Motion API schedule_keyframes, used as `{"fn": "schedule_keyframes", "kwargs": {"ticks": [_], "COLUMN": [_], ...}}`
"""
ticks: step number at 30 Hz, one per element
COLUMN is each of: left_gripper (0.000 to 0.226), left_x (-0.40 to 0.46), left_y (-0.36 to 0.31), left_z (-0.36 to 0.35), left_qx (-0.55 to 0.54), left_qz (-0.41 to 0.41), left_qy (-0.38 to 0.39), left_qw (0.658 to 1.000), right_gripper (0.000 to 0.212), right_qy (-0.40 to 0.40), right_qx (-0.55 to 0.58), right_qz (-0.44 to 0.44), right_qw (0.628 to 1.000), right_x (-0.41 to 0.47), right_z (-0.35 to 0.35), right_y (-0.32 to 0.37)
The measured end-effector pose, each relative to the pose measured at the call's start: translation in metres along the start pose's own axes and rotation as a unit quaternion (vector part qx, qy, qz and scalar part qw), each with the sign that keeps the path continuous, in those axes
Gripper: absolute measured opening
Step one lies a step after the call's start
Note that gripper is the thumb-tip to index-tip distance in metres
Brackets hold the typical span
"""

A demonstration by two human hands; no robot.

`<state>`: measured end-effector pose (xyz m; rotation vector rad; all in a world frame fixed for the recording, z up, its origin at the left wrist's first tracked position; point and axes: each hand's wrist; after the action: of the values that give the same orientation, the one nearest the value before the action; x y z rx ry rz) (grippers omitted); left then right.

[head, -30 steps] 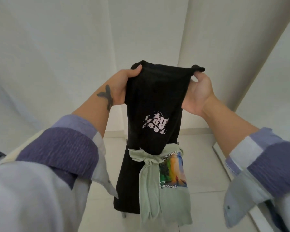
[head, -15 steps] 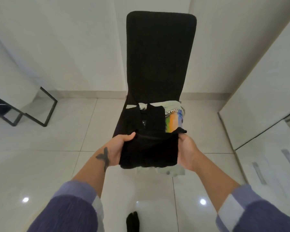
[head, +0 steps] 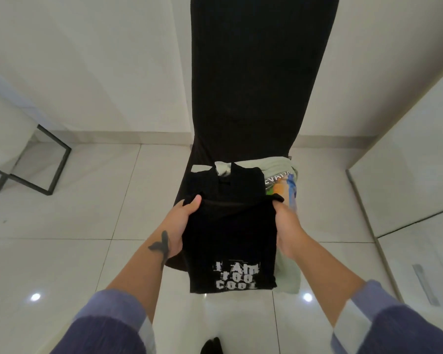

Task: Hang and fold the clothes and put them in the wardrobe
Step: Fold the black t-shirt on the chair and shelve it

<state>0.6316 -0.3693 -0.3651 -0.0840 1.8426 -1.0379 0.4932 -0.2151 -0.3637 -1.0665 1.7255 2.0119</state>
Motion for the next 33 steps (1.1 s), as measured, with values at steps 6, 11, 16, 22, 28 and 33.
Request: {"fn": "schedule_keyframes", "kwargs": {"ticks": [6, 11, 16, 22, 28, 33], "left_gripper": [0.038, 0.038, 0.04, 0.036, 0.037, 0.038], "left_x": [0.095, 0.172, 0.224, 0.234, 0.227, 0.235], "left_y": [-0.021, -0.015, 0.027, 0.041, 0.024, -0.003], "left_z": [-0.014, -0.022, -0.016, -0.017, -0.017, -0.024], "left_qx": [0.002, 0.122, 0.398, 0.448, 0.49, 0.581], "left_qz": [-0.13, -0.241, -0.283, -0.333, -0.378, -0.336], "left_qy": [-0.054, -0.212, -0.331, -0.36, -0.29, -0.239], "left_qw": [0.99, 0.939, 0.808, 0.748, 0.73, 0.701], "right_gripper": [0.02, 0.035, 0.026, 0.032, 0.038, 0.061], "right_qy": [-0.029, -0.095, -0.199, -0.214, -0.068, -0.004], "right_qx": [-0.096, -0.273, -0.521, -0.513, -0.548, -0.635], "right_qz": [0.125, 0.216, 0.308, 0.388, 0.507, 0.45], "right_qw": [0.987, 0.933, 0.771, 0.735, 0.662, 0.628], "right_x": [0.08, 0.158, 0.2, 0.218, 0.224, 0.234], "right_z": [-0.038, -0.058, -0.053, -0.055, -0.075, -0.09], "right_y": [0.032, 0.014, -0.022, -0.037, -0.007, 0.013]}}
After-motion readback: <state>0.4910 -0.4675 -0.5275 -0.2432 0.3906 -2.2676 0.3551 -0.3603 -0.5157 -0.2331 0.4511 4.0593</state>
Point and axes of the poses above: each hand's wrist, its own x-axis towards the middle knuckle, its own z-axis out of the back of the hand, y = z × x, and after that the axes turned 2 degrees about -y, right-handed
